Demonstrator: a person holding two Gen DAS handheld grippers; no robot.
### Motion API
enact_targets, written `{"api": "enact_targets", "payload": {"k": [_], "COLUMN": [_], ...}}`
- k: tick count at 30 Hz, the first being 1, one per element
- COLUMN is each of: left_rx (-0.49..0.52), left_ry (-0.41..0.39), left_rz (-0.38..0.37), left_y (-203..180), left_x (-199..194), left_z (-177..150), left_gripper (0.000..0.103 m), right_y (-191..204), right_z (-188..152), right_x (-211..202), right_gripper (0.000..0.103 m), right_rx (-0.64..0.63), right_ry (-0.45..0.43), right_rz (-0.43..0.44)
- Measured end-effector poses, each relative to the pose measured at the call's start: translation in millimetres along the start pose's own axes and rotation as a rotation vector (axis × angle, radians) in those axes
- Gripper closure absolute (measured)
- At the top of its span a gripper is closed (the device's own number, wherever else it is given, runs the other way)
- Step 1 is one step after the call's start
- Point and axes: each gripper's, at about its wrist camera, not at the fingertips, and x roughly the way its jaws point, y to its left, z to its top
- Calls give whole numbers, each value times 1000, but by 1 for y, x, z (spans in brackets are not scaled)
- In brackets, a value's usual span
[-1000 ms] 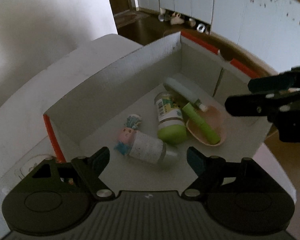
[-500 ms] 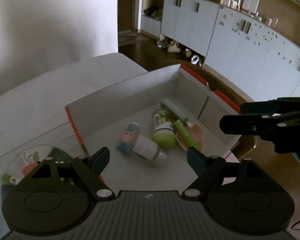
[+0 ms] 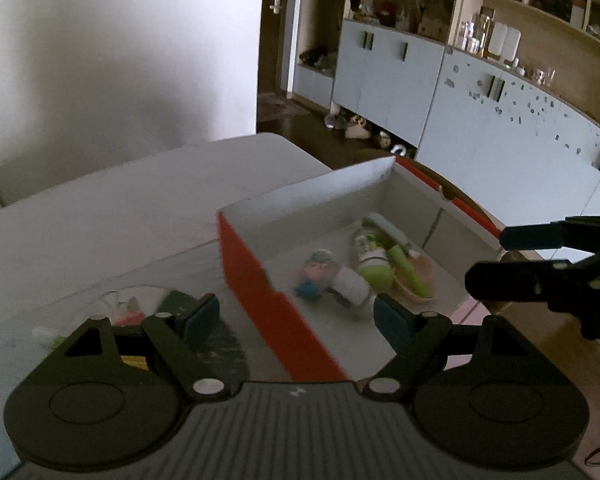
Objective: Organize rigid objects
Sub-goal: 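Withdraw both tools from the red box back over the mat, then grasp the yellow box with the left tool while the right tool grasps the orange fish keychain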
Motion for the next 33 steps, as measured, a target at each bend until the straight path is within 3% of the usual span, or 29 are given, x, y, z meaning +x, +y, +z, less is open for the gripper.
{"api": "enact_targets", "payload": {"k": [6, 12, 19, 23, 29, 33], "left_rx": [1, 9, -28, -58, -65, -67], "left_ry": [-36, -4, 27, 21, 9, 49], "left_rz": [21, 50, 30, 34, 91, 80], "left_y": [36, 77, 120, 143, 166, 175], "left_x": [-27, -33, -36, -36, -28, -17], "left_z": [-12, -31, -50, -55, -58, -62], "left_gripper": [19, 14, 14, 5, 5, 5], "right_y": [42, 82, 117, 139, 172, 189], "right_z": [-12, -25, -41, -50, -66, -77], "right_x": [8, 17, 30, 45, 78, 102], "right_gripper": [1, 1, 1, 1, 2, 5], "right_rx": [-29, -43, -48, -66, -141, -172], "right_ry": [12, 30, 67, 99, 144, 173], "right_rz": [17, 30, 31, 40, 48, 55]}}
